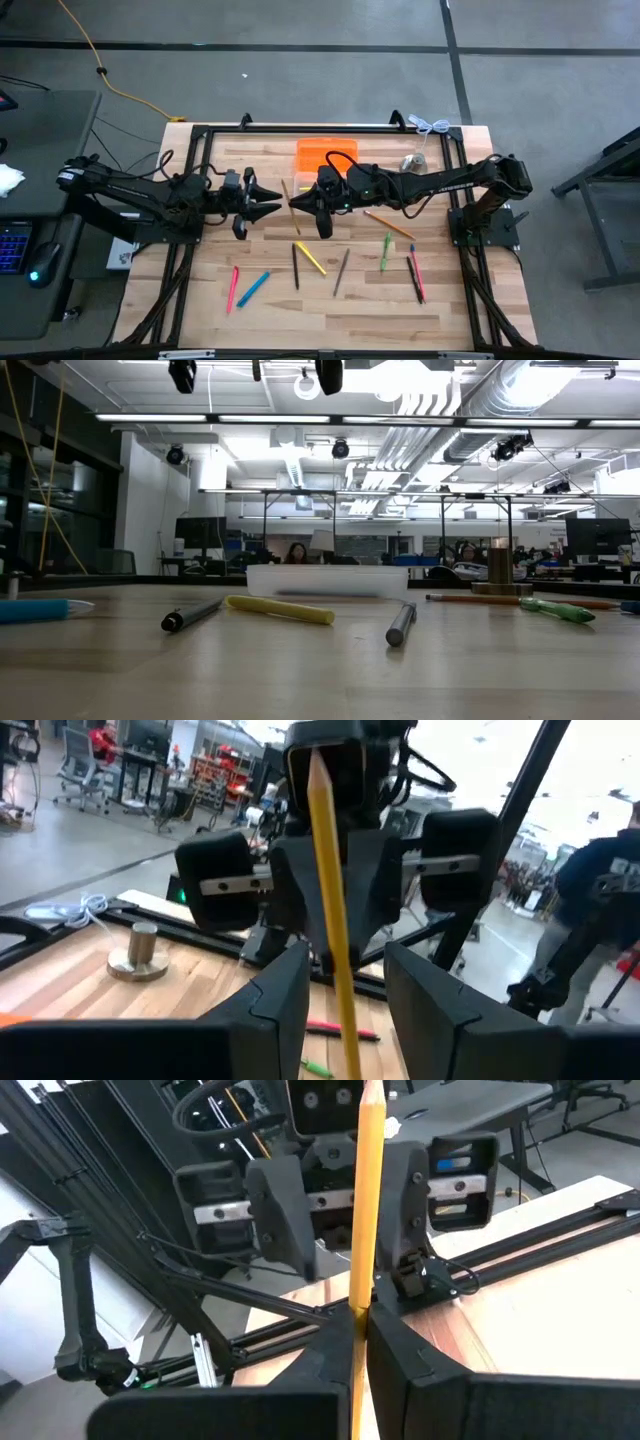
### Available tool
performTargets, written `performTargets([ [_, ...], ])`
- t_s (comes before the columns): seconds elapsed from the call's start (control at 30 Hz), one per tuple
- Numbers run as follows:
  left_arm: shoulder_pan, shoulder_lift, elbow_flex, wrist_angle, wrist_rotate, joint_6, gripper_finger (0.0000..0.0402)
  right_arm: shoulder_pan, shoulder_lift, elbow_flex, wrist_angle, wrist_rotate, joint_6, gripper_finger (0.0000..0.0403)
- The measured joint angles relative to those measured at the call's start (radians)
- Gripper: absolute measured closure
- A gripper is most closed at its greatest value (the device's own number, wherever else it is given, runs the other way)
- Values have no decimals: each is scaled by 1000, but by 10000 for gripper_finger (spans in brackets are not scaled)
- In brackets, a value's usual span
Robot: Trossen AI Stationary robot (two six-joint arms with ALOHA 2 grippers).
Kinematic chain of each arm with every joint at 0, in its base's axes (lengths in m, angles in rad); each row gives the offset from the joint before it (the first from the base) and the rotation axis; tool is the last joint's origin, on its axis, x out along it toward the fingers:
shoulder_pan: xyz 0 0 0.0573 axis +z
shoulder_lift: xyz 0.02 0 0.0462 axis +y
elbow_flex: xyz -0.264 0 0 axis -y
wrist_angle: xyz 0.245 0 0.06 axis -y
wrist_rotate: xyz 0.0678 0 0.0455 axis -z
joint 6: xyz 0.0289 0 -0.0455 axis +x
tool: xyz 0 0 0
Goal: Pick & place school supplies into a supply box
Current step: Put the yellow pencil into the orange supply box
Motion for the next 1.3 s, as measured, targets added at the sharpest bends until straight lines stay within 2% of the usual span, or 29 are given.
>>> performTargets([
  [0.33, 0, 96, 61, -1, 20, 18, 240, 19, 0, 0, 0, -13, 0, 401],
  [0.97, 0, 103, 98, -10, 11, 71, 245, 31, 0, 0, 0, -6, 0, 401],
  [1.1, 0, 103, 98, -10, 9, 79, 279, 31, 0, 0, 0, -4, 0, 402],
  [1.3, 0, 103, 98, -1, 15, 96, 363, 30, 0, -1, 0, 1, -2, 402],
])
